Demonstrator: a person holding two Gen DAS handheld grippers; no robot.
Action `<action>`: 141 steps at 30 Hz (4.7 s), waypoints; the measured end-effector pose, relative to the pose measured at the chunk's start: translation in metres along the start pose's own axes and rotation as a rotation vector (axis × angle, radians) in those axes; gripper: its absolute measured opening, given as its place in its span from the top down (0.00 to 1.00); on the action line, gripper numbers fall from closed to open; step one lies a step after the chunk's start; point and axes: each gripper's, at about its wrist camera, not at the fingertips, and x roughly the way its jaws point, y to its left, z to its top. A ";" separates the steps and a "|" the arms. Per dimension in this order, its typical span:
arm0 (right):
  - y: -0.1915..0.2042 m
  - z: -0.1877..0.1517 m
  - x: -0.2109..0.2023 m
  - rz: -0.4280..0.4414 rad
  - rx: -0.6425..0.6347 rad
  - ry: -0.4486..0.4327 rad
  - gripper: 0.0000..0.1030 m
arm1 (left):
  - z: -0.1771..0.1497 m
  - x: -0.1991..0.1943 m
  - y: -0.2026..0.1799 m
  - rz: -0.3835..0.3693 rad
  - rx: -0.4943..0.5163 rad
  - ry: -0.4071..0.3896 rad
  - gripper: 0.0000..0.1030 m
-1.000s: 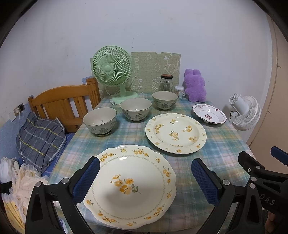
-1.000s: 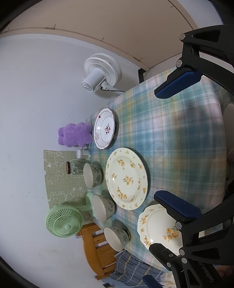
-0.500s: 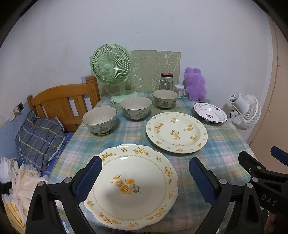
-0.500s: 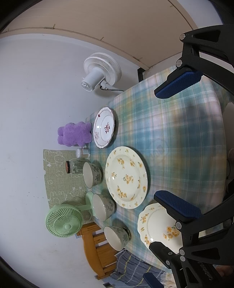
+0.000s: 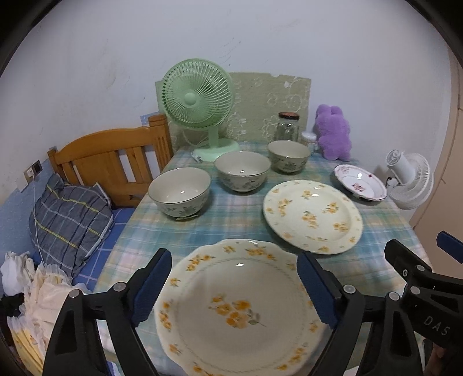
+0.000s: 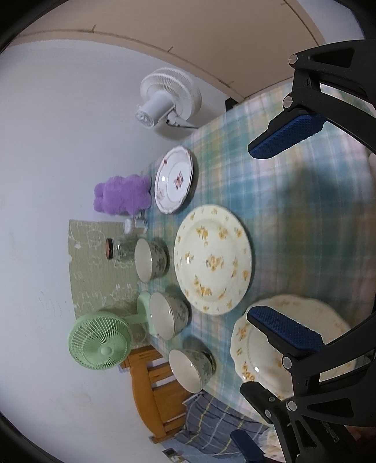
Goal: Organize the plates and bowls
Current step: 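Grip the rim of the scalloped yellow-flower plate with both grippers and lift, then carry the scalloped plate with both grippers toward the white fan and lower it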
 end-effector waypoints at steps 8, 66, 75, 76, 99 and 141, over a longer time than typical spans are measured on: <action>0.049 0.007 0.040 0.057 -0.007 0.096 0.10 | 0.004 0.041 0.034 0.012 0.013 0.109 0.19; 0.105 -0.004 0.111 -0.048 0.114 0.465 0.33 | 0.010 0.120 0.056 -0.181 0.096 0.434 0.33; 0.062 -0.004 0.114 -0.016 0.095 0.450 0.33 | 0.011 0.114 0.011 -0.145 0.070 0.430 0.33; 0.055 -0.004 0.115 -0.008 0.092 0.455 0.33 | 0.011 0.112 0.004 -0.139 0.066 0.429 0.33; -0.115 -0.012 0.111 -0.069 0.111 0.462 0.33 | -0.001 0.110 -0.160 -0.200 0.084 0.439 0.33; -0.194 -0.020 0.148 -0.074 0.099 0.517 0.33 | -0.009 0.138 -0.236 -0.095 0.167 0.487 0.25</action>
